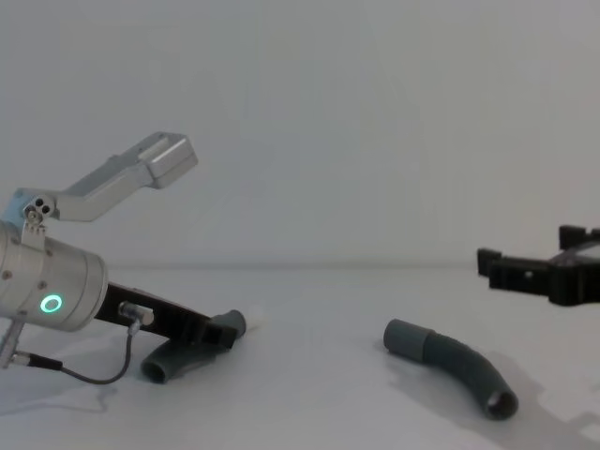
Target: Use both hands to pick up one end of the pipe from the table, align the ends, and insert them.
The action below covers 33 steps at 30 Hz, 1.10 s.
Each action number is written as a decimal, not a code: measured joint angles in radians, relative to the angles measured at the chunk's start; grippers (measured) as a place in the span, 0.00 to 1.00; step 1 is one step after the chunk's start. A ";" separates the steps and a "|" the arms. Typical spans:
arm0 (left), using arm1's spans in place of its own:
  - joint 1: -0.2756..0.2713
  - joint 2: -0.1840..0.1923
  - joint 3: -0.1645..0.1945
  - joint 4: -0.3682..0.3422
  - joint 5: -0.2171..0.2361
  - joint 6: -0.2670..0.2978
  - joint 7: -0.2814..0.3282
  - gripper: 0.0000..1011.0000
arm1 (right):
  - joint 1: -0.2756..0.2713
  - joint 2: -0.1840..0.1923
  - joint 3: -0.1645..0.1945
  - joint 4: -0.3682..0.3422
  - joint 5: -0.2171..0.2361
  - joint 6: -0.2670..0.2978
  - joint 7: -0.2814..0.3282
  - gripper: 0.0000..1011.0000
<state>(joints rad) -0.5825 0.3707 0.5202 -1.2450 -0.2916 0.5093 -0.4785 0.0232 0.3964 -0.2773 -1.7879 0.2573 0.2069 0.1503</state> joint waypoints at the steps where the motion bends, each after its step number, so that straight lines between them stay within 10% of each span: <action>1: 0.000 0.000 0.000 0.000 0.000 0.000 0.000 0.35 | 0.002 0.002 -0.003 -0.001 0.000 0.008 0.002 0.99; 19: 0.000 0.000 0.000 0.000 0.000 0.000 0.000 0.35 | 0.081 -0.007 -0.068 -0.005 0.015 0.279 0.079 0.99; 33: 0.000 0.000 0.000 0.000 0.000 0.000 0.000 0.35 | 0.147 -0.049 -0.100 0.041 -0.020 0.321 0.066 0.99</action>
<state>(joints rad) -0.5824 0.3706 0.5202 -1.2451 -0.2916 0.5091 -0.4785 0.1699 0.3476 -0.3769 -1.7470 0.2373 0.5280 0.2166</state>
